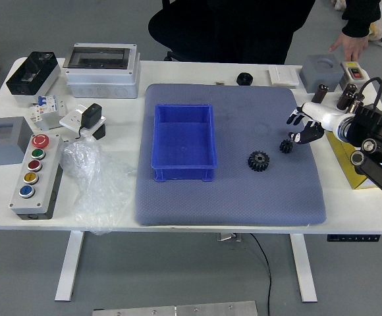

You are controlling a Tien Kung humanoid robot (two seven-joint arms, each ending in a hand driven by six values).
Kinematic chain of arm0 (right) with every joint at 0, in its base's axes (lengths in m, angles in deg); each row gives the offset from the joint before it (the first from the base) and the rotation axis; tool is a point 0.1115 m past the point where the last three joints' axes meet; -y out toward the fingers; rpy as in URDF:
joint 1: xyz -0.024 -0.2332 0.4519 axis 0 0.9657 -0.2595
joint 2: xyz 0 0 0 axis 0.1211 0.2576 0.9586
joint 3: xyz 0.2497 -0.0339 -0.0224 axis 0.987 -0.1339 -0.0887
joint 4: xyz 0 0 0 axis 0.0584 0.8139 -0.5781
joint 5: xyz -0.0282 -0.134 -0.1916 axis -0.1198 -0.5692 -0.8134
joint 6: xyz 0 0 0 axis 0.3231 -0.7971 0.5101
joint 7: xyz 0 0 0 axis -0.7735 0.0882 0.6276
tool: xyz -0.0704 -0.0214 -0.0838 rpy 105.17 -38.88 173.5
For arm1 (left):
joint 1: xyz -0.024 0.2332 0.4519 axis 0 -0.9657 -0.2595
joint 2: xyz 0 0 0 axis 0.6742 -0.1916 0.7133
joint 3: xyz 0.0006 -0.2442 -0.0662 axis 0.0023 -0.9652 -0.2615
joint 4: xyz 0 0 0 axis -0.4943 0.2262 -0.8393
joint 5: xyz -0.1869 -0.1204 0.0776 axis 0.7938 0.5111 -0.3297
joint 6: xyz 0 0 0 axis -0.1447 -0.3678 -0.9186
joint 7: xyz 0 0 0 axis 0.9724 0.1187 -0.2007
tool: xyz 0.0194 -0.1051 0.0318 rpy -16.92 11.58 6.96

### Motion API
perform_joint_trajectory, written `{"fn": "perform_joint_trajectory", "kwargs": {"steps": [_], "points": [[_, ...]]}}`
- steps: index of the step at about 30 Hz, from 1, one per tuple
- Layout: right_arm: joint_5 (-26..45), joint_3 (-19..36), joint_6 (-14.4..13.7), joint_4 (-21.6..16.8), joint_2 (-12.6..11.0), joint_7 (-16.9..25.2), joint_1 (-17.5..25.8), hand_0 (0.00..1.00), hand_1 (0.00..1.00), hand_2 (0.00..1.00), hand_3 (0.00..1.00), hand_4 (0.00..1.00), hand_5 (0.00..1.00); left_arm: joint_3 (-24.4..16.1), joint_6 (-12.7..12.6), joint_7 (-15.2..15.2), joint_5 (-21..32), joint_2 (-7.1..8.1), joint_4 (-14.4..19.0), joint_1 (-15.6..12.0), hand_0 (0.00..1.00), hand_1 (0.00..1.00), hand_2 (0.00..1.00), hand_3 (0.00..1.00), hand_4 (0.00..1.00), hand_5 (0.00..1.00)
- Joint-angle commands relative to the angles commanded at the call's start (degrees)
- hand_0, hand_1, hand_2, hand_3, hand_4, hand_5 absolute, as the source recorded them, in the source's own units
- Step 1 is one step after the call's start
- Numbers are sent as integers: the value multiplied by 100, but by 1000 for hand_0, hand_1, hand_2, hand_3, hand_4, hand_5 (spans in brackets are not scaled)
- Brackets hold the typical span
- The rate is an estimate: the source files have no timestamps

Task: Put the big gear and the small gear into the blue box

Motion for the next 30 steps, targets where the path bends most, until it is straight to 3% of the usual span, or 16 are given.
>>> {"fn": "perform_joint_trajectory", "kwargs": {"steps": [30], "points": [[225,-306,-55,863,301,206,-103,569,554,731,731,646,170,-29,8,2,-58,-57,13,-5,859,826,828,781,595,372]]}}
